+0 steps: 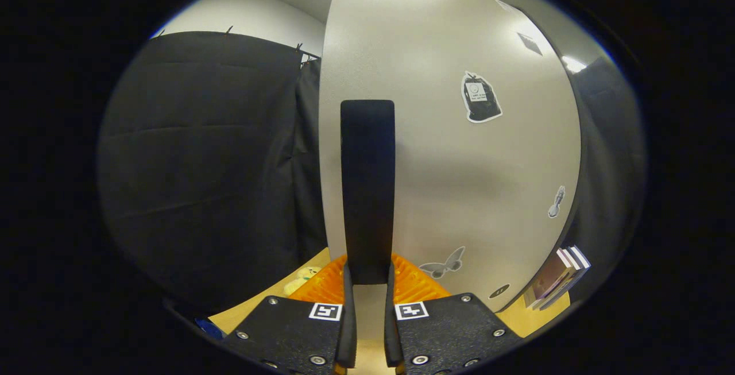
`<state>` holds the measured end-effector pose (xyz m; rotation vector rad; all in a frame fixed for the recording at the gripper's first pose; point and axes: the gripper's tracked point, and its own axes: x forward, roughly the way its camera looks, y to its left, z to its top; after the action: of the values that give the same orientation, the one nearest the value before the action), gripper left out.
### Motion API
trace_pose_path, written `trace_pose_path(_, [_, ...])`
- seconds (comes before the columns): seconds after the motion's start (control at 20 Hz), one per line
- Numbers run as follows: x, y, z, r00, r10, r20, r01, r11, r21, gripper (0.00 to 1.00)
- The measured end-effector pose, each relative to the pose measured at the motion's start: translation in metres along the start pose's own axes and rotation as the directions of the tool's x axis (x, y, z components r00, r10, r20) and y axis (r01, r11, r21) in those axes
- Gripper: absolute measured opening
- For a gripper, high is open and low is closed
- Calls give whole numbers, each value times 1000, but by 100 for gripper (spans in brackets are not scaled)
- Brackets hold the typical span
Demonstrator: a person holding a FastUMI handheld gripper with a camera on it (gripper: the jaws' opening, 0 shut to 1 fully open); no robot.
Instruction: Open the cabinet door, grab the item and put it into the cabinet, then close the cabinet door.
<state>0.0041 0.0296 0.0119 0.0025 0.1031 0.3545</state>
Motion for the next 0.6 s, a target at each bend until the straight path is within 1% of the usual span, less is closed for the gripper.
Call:
trace_pose_path(0.3, [-33, -7, -7, 993, 118, -3, -118, 993, -5, 19])
trace_pose_path(0.45, [-45, -9, -9, 986, 165, -6, -165, 986, -9, 19])
trace_pose_path(0.6, [-69, -16, -15, 976, 220, -11, -220, 976, -3, 19])
